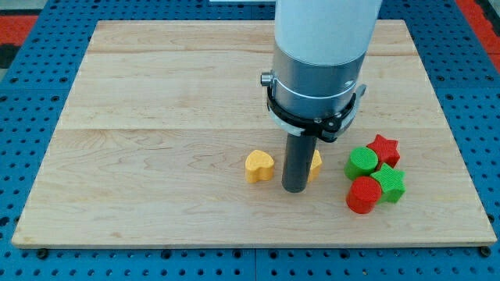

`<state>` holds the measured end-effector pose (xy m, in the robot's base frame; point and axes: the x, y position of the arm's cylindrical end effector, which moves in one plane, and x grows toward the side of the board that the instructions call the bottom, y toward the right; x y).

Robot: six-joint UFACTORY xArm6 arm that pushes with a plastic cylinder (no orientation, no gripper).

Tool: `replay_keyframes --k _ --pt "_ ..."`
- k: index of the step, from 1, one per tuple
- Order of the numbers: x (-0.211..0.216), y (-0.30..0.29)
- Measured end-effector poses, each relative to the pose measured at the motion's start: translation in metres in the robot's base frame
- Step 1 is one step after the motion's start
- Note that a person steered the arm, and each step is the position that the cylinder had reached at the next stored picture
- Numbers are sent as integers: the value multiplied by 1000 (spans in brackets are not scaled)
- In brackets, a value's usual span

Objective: Push blue triangle into red star

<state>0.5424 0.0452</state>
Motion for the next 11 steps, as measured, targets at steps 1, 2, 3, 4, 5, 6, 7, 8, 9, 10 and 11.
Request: replay_keyframes --k 1,2,3,4,5,6,7,8,9,10,11 --pt "-14 -37" --pt "-34 -10" --pt "-34 48" --pt "-64 7" --pt "-108 -64" --pt "-132 -70" --pt "-136 13" --pt "-121 73" --pt "-104 66" --pt "-90 80" --pt "-87 93"
